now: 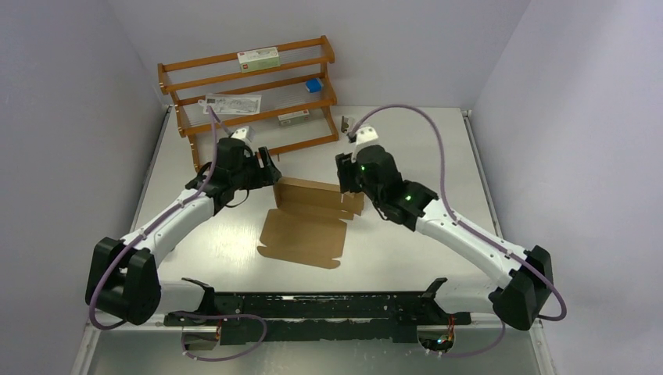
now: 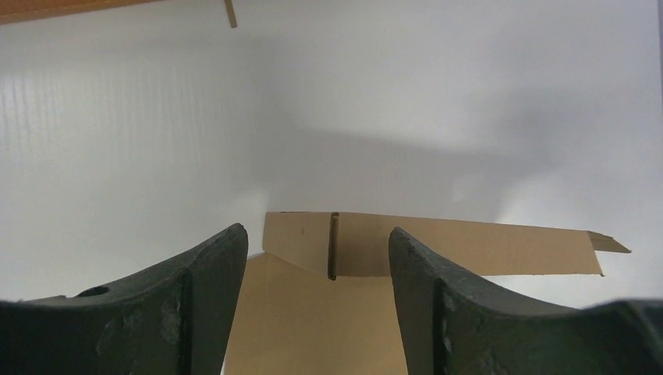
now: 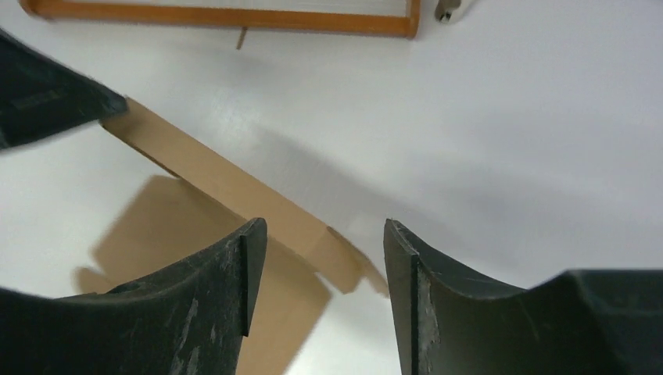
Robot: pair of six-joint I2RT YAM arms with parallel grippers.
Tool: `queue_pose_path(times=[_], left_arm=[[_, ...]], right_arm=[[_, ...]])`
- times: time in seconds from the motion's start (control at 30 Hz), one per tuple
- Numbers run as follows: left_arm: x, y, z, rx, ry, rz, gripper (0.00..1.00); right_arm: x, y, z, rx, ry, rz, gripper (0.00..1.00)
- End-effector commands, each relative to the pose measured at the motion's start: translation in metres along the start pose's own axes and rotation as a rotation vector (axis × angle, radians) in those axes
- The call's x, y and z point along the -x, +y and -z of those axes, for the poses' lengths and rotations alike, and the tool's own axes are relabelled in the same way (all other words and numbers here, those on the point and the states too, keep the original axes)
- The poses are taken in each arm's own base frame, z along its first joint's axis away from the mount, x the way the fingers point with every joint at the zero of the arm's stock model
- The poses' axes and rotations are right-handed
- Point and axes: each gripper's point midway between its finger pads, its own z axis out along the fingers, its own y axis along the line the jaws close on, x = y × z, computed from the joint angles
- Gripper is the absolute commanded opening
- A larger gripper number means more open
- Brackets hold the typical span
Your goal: Fold the paper box
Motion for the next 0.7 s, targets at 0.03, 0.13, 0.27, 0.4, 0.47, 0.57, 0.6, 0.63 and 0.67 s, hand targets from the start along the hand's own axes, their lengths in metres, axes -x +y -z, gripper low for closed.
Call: queue_pose_path(times=[0.03,0.13,0.27,0.4,0.47,0.57,0.6,0.63,0.67], left_arm=[[0.006,-0.009,-0.003,-0.043,0.030,-0.040,0.71],[0.003,-0.009,-0.007,-0.046,0.044,-0.050,0.70],[-0.002,-0.011,-0.010,-0.066,0.074,-0.053,0.68],[-0.007,-0.013,-0.012,-0.082,0.088,-0.056,0.67],[-0.008,-0.014,-0.013,-0.090,0.096,-0.055,0.66],[-0.011,-0.015,-0.014,-0.096,0.111,-0.057,0.65],[-0.011,-0.015,-0.014,-0.097,0.112,-0.058,0.64],[-0.012,-0.015,-0.014,-0.099,0.115,-0.059,0.64],[-0.013,-0.015,-0.013,-0.099,0.119,-0.058,0.63]], right_arm=[[-0.026,0.019,0.012,-0.027,0.226,-0.516,0.61],[-0.039,0.028,0.006,-0.040,0.285,-0.609,0.60],[-0.057,0.030,-0.002,-0.094,0.339,-0.658,0.58],[-0.070,0.019,-0.007,-0.175,0.347,-0.659,0.57],[-0.068,0.016,-0.009,-0.188,0.323,-0.670,0.56],[-0.062,0.021,-0.013,-0.161,0.301,-0.690,0.55],[-0.064,0.021,-0.014,-0.166,0.308,-0.695,0.55],[-0.067,0.022,-0.015,-0.172,0.318,-0.694,0.55],[-0.071,0.021,-0.016,-0.183,0.325,-0.694,0.54]])
